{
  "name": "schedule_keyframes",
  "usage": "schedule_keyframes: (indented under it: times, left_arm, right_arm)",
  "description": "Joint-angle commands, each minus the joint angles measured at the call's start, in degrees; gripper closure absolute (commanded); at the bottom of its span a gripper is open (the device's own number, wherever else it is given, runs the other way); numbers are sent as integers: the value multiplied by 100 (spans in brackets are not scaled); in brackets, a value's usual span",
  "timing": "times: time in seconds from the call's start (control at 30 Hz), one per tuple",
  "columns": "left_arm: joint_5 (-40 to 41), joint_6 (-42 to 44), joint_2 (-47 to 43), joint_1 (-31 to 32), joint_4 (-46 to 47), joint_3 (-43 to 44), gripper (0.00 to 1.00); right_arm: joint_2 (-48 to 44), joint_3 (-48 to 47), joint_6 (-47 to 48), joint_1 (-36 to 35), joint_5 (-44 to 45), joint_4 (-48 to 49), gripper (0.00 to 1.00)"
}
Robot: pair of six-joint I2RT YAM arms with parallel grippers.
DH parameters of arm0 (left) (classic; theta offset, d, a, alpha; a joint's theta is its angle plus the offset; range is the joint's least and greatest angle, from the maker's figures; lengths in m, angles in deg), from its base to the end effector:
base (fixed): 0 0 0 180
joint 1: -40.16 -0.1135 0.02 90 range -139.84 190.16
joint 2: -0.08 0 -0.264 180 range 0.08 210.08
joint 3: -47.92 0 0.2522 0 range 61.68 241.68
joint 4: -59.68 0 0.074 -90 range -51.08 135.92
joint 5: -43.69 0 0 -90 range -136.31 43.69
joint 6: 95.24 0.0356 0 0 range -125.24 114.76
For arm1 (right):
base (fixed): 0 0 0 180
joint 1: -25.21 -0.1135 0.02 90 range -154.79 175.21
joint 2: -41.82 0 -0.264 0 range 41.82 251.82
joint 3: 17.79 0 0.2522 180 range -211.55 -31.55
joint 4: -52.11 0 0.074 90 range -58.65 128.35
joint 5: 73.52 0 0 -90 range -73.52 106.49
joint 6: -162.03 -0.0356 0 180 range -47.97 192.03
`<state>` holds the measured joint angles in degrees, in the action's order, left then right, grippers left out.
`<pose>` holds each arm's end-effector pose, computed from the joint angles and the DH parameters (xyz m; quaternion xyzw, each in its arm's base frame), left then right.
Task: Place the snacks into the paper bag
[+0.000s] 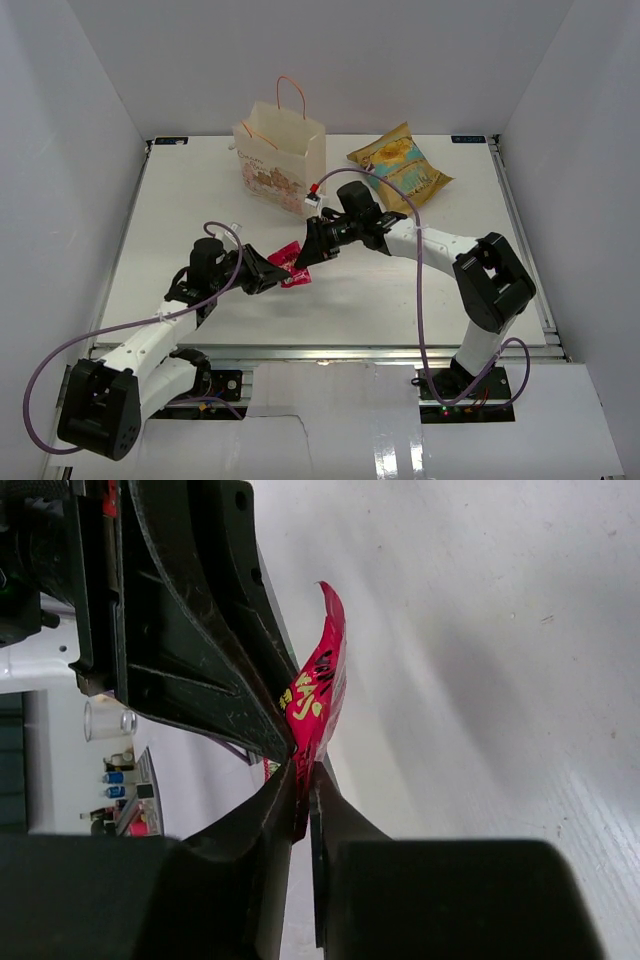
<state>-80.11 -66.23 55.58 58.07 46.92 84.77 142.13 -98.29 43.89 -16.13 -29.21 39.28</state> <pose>0.1822 -0.0797 0.1964 -0.1741 0.8284 -0.4932 0.2004 0.2743 0.2753 0.2344 -0.2780 0.7817 0.5319 0.1693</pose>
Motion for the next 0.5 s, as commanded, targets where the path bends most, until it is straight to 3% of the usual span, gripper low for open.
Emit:
schedule_keyframes:
  times: [0.0,0.07,0.1,0.27,0.33,0.47]
  left_arm:
    - [-249,-158,48,63,550,-23,82]
    - [-337,-185,48,72,674,-42,76]
    - [-372,-159,31,63,674,-24,66]
    - [-522,-1,-224,63,674,37,36]
    - [-548,69,-461,63,674,55,30]
    - [-487,560,-856,72,429,186,27]
  right_arm:
    - [-108,-14,62,-41,-300,302,86]
    - [-161,3,177,-41,-431,303,92]
    - [-231,12,377,-41,-484,294,92]
    - [-460,56,1108,152,-940,154,92]
    - [-530,-23,1633,302,-1090,-118,92]
    - [-802,-408,2452,618,-1346,-742,92]
